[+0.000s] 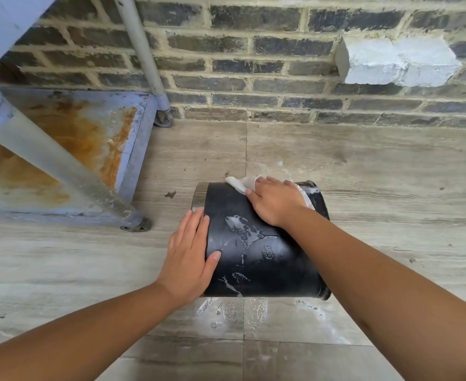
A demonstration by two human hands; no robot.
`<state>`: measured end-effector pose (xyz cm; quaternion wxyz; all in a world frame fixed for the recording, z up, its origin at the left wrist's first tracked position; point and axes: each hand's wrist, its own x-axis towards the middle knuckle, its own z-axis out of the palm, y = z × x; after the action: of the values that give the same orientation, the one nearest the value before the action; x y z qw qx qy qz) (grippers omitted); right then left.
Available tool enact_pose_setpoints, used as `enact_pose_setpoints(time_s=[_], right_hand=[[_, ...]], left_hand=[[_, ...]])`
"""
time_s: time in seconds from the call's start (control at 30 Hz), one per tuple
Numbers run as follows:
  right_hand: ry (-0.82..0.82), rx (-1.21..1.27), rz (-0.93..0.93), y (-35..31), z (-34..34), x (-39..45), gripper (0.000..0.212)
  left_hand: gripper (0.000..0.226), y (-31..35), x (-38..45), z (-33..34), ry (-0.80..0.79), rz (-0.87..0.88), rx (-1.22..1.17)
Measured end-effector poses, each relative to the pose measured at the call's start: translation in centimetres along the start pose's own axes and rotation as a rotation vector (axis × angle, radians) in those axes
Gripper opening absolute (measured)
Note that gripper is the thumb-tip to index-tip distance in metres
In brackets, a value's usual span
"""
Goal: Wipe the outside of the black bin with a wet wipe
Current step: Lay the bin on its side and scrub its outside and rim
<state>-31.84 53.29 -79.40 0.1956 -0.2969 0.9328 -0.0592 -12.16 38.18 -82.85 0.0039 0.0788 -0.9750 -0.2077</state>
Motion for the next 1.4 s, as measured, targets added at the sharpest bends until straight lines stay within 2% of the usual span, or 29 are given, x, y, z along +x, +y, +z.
enact_pose_setpoints(time_s=[0.23,0.5,0.6,0.73,0.83,0.9,0.97,1.03,1.13,1.27,1.4], right_hand=[[0.053,0.138,-0.221,-1.7,0.8,-1.8,0.051],[0.047,0.502,-0.388,-0.8,0.6,-5.7,0.039],[0.001,0.462,-0.448,-0.5,0.9,-6.6,0.048],[-0.035,0.39,-0.583,0.0,1.7,-8.0,0.042],[-0.059,0.285,-0.622,0.3,2.4,-8.6,0.047],[-0.056,0.277,-0.647,0.4,2.7,-9.0,0.044],[-0.073,0.273,-0.668,0.4,2.8,-9.4,0.042],[-0.074,0.296,-0.699,0.5,3.0,-9.9,0.039],[-0.053,0.307,-0.743,0.6,3.6,-10.5,0.035],[-0.055,0.255,-0.789,0.5,3.9,-10.6,0.031],[-0.032,0.169,-0.85,0.5,4.0,-10.7,0.032]], left_hand=[[0.062,-0.9,1.7,0.1,0.07,0.046,-0.104],[0.064,-1.2,3.6,-0.7,0.068,0.074,-0.196],[0.065,-1.3,4.4,-1.3,0.056,0.053,-0.29],[0.064,-1.5,5.1,-2.2,0.062,0.026,-0.396],[0.065,-1.6,5.4,-3.1,0.077,0.018,-0.363],[0.072,-2.0,5.6,-3.9,0.021,0.142,-0.171],[0.085,-2.4,5.5,-4.4,-0.063,0.427,0.129],[0.088,-2.1,5.1,-4.3,-0.115,0.655,0.324],[0.077,-1.2,4.2,-3.6,-0.169,0.777,0.393],[0.016,-0.7,3.7,-3.5,-0.122,0.902,0.347],[0.021,-1.0,2.8,-3.5,-0.12,0.975,0.345]])
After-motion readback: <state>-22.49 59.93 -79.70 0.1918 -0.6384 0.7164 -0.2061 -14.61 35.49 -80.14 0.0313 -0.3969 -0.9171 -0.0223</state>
